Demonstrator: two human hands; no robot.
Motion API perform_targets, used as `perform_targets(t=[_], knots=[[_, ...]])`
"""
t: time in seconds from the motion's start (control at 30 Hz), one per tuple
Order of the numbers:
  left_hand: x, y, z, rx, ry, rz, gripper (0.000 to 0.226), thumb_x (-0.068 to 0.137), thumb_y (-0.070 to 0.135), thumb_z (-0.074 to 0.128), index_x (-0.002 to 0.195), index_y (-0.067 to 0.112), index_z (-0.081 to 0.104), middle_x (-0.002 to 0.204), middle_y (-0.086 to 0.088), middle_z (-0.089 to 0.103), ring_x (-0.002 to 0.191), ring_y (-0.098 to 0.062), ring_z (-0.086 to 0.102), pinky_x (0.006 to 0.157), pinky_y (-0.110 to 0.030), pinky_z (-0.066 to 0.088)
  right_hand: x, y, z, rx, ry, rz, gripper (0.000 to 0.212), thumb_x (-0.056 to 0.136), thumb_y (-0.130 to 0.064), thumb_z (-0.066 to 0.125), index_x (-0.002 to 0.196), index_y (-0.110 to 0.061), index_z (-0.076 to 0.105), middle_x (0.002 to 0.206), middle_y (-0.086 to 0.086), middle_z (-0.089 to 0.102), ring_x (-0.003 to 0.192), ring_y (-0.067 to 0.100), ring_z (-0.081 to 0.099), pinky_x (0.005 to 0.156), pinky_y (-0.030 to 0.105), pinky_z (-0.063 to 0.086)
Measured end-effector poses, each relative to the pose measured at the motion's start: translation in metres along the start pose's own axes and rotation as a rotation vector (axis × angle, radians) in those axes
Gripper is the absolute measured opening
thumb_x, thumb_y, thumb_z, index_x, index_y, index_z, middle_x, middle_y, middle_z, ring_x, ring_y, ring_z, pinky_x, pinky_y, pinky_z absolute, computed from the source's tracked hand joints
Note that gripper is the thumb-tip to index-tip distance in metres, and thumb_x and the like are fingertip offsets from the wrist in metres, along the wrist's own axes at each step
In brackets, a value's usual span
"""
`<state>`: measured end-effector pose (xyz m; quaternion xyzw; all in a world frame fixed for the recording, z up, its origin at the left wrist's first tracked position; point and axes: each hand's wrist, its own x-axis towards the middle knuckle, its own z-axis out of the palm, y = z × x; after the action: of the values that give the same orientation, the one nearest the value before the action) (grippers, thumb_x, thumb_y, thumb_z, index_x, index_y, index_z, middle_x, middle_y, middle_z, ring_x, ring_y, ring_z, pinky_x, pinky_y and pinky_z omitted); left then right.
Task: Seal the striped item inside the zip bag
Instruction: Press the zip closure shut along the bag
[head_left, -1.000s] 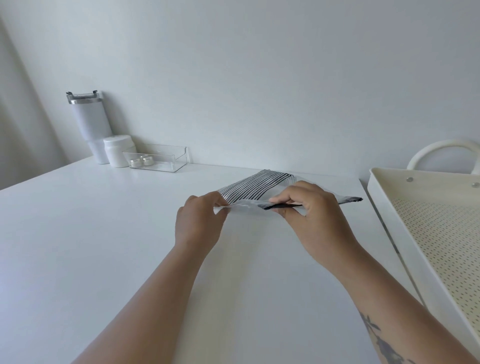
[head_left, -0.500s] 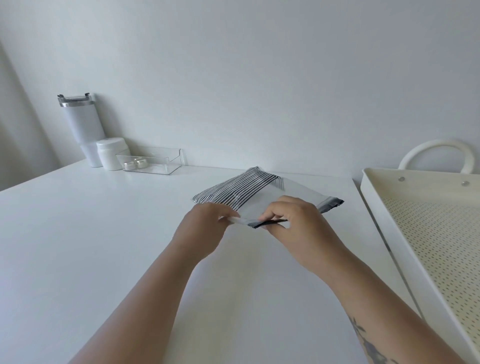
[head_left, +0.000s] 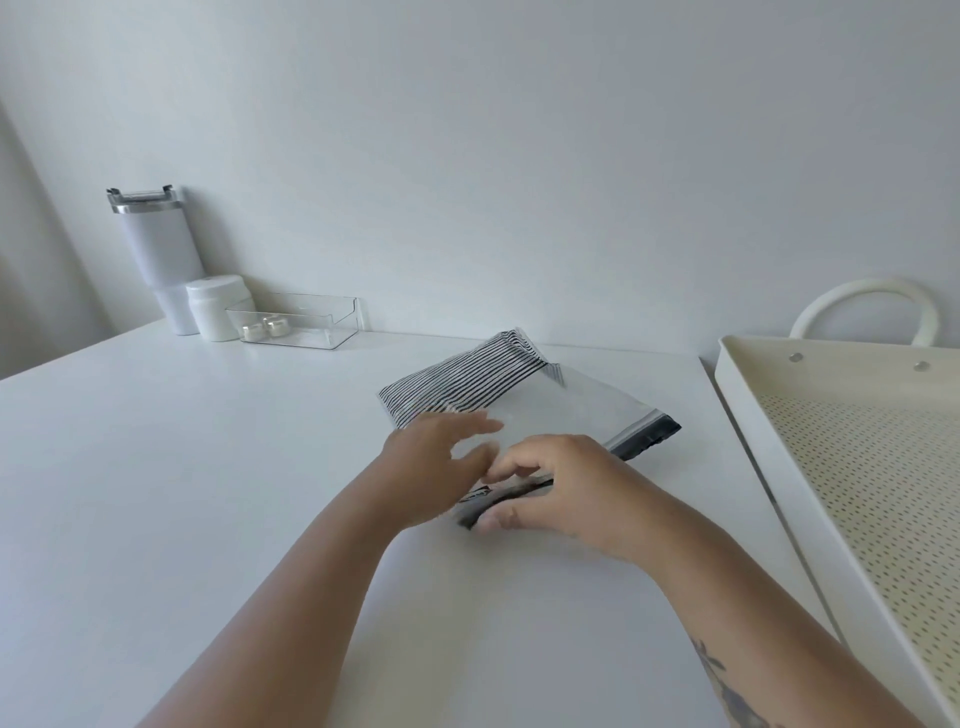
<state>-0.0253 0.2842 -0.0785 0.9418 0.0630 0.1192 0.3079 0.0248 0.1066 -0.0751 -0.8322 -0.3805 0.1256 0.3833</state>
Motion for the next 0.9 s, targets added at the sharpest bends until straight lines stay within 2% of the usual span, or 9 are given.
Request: perform_targets(t=[0.1, 0.23, 0.33, 0.43, 0.53, 0.6, 0.73, 0.83, 0.9], knots=[[-0.001, -0.002, 0.001, 0.085, -0.073, -0.062, 0.035, 0.090, 0.041, 0.054, 0.125, 0.041, 0.058, 0.130, 0.016, 0.054, 0.129, -0.018, 0.041, 0.108, -0.043, 0.034, 0.000, -0.001, -0.005, 0.049, 0.144, 0.033, 0.041, 0.063, -0.072, 0.066, 0.090, -0.041, 0.069, 0.101, -0.018, 0.067, 0.100, -0.003, 0.057, 0.083, 0.028, 0.049], [-0.004, -0.001, 0.006, 0.152, -0.080, -0.117, 0.031, 0.091, 0.050, 0.050, 0.122, 0.048, 0.056, 0.125, 0.017, 0.055, 0.127, -0.015, 0.034, 0.104, -0.032, 0.023, 0.003, 0.007, -0.011, -0.354, 0.631, 0.136, 0.025, 0.091, -0.036, 0.050, 0.108, -0.026, 0.066, 0.120, -0.002, 0.062, 0.111, 0.024, 0.053, 0.094, 0.039, 0.043], [-0.005, 0.003, 0.006, 0.208, -0.082, -0.090, 0.030, 0.092, 0.051, 0.047, 0.119, 0.045, 0.059, 0.115, 0.014, 0.062, 0.120, -0.008, 0.035, 0.094, -0.028, 0.019, 0.003, 0.021, -0.012, -0.448, 0.534, 0.394, 0.051, 0.093, -0.043, 0.042, 0.138, -0.019, 0.045, 0.147, 0.006, 0.041, 0.133, 0.030, 0.034, 0.110, 0.045, 0.029], [-0.007, 0.012, 0.000, 0.244, -0.050, -0.051, 0.029, 0.090, 0.056, 0.046, 0.107, 0.041, 0.064, 0.101, 0.023, 0.066, 0.104, -0.005, 0.054, 0.099, -0.033, 0.028, 0.006, 0.032, -0.011, -0.443, 0.393, 0.450, 0.063, 0.093, -0.051, 0.035, 0.147, -0.018, 0.028, 0.156, 0.008, 0.027, 0.142, 0.031, 0.021, 0.116, 0.047, 0.019], [-0.012, 0.023, -0.005, 0.156, -0.002, -0.023, 0.027, 0.087, 0.057, 0.049, 0.091, 0.039, 0.068, 0.080, 0.018, 0.069, 0.076, -0.007, 0.063, 0.081, -0.035, 0.053, 0.009, 0.037, -0.010, -0.442, 0.270, 0.368, 0.056, 0.093, -0.046, 0.036, 0.143, -0.020, 0.035, 0.154, 0.006, 0.031, 0.143, 0.030, 0.020, 0.117, 0.046, 0.016], [-0.012, 0.030, -0.006, 0.095, 0.170, 0.073, 0.024, 0.087, 0.049, 0.054, 0.080, 0.031, 0.068, 0.072, 0.013, 0.069, 0.067, -0.011, 0.063, 0.068, -0.037, 0.056, 0.010, 0.038, -0.010, -0.442, 0.159, 0.294, 0.048, 0.091, -0.038, 0.038, 0.137, -0.026, 0.043, 0.152, 0.002, 0.035, 0.144, 0.027, 0.019, 0.117, 0.047, 0.012], [-0.004, 0.024, -0.011, 0.233, 0.502, 0.213, 0.015, 0.088, 0.037, 0.060, 0.098, 0.031, 0.070, 0.107, 0.013, 0.067, 0.108, -0.020, 0.052, 0.090, -0.039, 0.042, 0.009, 0.034, -0.009, -0.357, 0.038, 0.203, 0.046, 0.091, -0.027, 0.036, 0.136, -0.033, 0.044, 0.150, -0.010, 0.037, 0.148, 0.020, 0.009, 0.118, 0.047, -0.004], [-0.002, 0.005, -0.012, 0.343, 0.239, -0.011, 0.044, 0.090, 0.054, 0.047, 0.132, 0.042, 0.049, 0.148, 0.016, 0.042, 0.140, -0.016, 0.029, 0.108, -0.043, 0.024, 0.006, 0.028, -0.009, -0.385, 0.065, 0.167, 0.043, 0.092, -0.022, 0.035, 0.131, -0.032, 0.049, 0.140, -0.011, 0.048, 0.146, 0.018, 0.018, 0.118, 0.049, -0.004], [-0.002, -0.002, -0.008, 0.365, 0.093, -0.111, 0.052, 0.090, 0.060, 0.040, 0.140, 0.045, 0.038, 0.154, 0.016, 0.033, 0.142, -0.016, 0.025, 0.110, -0.044, 0.024, 0.004, 0.022, -0.011, -0.439, 0.128, 0.163, 0.044, 0.093, -0.019, 0.036, 0.133, -0.031, 0.049, 0.144, -0.009, 0.046, 0.142, 0.015, 0.028, 0.119, 0.046, -0.002]])
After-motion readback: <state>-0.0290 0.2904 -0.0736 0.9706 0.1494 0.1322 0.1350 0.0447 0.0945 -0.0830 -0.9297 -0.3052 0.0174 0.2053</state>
